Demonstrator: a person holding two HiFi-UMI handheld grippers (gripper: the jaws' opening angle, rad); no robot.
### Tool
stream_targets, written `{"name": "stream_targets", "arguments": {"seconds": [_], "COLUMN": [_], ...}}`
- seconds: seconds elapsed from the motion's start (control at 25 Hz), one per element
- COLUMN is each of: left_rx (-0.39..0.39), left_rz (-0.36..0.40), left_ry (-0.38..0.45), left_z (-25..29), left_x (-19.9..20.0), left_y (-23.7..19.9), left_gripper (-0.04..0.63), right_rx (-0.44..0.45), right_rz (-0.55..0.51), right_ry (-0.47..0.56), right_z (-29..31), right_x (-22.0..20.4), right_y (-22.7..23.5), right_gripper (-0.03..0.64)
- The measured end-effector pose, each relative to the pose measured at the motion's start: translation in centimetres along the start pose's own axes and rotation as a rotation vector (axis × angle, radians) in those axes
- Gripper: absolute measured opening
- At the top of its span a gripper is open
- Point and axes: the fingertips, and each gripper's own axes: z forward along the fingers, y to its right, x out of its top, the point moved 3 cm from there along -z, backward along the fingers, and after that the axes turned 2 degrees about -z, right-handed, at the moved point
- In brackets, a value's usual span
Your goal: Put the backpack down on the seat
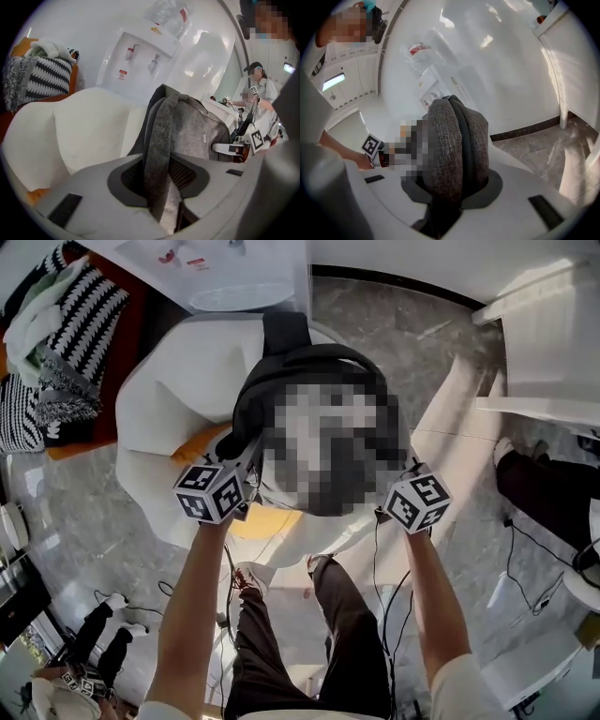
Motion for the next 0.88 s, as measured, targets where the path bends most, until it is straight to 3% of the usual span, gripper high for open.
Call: {"name": "stream_targets", "arguments": {"seconds": [0.32, 0.6, 0.88], "left_rx": [0.036, 0.068, 0.072], "left_rz": [-0.022, -0.031, -0.038], "left_ry": [-0.022, -0.072, -0.055], "left_z": [1.1, 2.7, 2.8], "left_x": [-1.2, -1.2, -1.2], "left_y": [-1.1, -1.9, -2.2], "left_gripper": [0.156, 0.160, 0.177], "right_rx": [0.010, -0.075, -0.081], "right_rz": [0.019, 0.020, 0.043], "right_ry": [-0.034, -0.095, -0.097], "right_z": [1.1, 2.7, 2.5], "right_x": [-1.2, -1.5, -1.5], "right_y": [1.3, 2.9, 3.1], "right_gripper": [0.092, 0.101, 0.126]}}
